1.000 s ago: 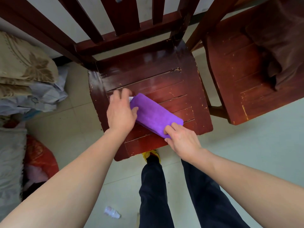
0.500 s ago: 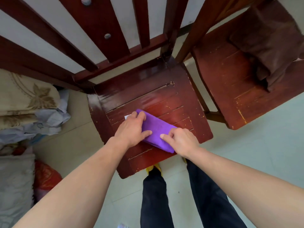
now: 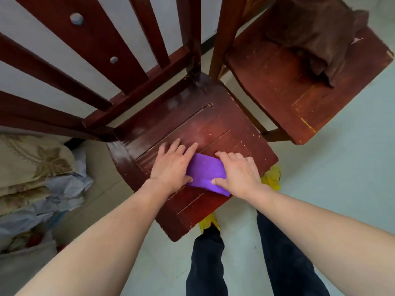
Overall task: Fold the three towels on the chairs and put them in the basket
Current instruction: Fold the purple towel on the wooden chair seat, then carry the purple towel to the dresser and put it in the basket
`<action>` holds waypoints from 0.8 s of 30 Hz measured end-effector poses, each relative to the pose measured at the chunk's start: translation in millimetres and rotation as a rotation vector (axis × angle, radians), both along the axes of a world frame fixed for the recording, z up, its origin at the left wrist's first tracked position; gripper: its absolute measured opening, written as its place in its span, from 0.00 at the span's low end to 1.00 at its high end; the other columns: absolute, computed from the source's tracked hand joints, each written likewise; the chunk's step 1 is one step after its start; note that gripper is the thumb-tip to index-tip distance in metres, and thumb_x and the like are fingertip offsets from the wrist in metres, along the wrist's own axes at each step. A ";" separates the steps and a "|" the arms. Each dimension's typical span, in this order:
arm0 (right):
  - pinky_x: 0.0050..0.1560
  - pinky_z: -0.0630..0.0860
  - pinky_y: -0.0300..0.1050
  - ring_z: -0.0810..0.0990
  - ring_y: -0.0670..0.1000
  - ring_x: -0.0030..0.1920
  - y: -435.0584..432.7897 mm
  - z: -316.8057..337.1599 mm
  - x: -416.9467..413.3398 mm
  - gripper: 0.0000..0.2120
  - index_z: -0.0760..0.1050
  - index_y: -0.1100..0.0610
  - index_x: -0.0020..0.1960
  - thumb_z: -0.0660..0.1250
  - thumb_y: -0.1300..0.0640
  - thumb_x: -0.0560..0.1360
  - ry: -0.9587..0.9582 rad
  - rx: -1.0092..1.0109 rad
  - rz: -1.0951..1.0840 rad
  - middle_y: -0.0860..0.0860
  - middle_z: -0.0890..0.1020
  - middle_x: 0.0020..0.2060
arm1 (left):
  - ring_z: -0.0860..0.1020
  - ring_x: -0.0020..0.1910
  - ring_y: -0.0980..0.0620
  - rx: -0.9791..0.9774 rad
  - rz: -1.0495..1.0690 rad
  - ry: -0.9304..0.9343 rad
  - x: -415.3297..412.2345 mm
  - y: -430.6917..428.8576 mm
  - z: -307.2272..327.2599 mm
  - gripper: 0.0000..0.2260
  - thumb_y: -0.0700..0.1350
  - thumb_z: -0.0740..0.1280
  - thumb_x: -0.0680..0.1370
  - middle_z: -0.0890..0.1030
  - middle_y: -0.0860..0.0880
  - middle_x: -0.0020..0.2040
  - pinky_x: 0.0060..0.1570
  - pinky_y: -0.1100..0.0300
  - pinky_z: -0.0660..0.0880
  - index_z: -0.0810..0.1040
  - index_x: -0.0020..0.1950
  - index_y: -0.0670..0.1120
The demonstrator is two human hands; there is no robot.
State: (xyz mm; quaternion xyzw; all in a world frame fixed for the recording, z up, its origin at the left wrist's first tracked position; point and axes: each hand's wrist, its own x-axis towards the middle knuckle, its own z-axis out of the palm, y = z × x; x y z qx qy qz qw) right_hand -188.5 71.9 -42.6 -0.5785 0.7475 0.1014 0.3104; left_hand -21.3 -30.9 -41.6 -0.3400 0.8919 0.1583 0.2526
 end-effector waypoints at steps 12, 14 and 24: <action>0.40 0.65 0.49 0.80 0.61 0.46 121.8 126.9 -33.0 0.17 0.72 0.56 0.56 0.70 0.56 0.69 -0.036 -0.126 -0.130 0.52 0.80 0.46 | 0.80 0.43 0.42 0.056 -0.236 0.099 -34.6 81.8 116.3 0.14 0.48 0.71 0.67 0.79 0.48 0.43 0.42 0.52 0.70 0.70 0.48 0.48; 0.37 0.61 0.47 0.80 0.61 0.43 155.7 162.2 -48.4 0.17 0.73 0.56 0.56 0.70 0.57 0.69 -0.007 -0.155 -0.202 0.52 0.81 0.44 | 0.80 0.35 0.43 0.048 -0.323 0.075 -59.7 105.0 149.5 0.16 0.47 0.74 0.63 0.78 0.49 0.37 0.33 0.54 0.71 0.70 0.45 0.48; 0.35 0.76 0.47 0.83 0.55 0.36 353.0 277.1 -172.1 0.22 0.76 0.50 0.52 0.75 0.51 0.60 0.217 -0.349 -0.502 0.48 0.81 0.37 | 0.76 0.25 0.49 -0.156 -0.811 0.335 -245.0 237.3 285.6 0.22 0.43 0.77 0.48 0.75 0.52 0.29 0.22 0.62 0.68 0.73 0.38 0.49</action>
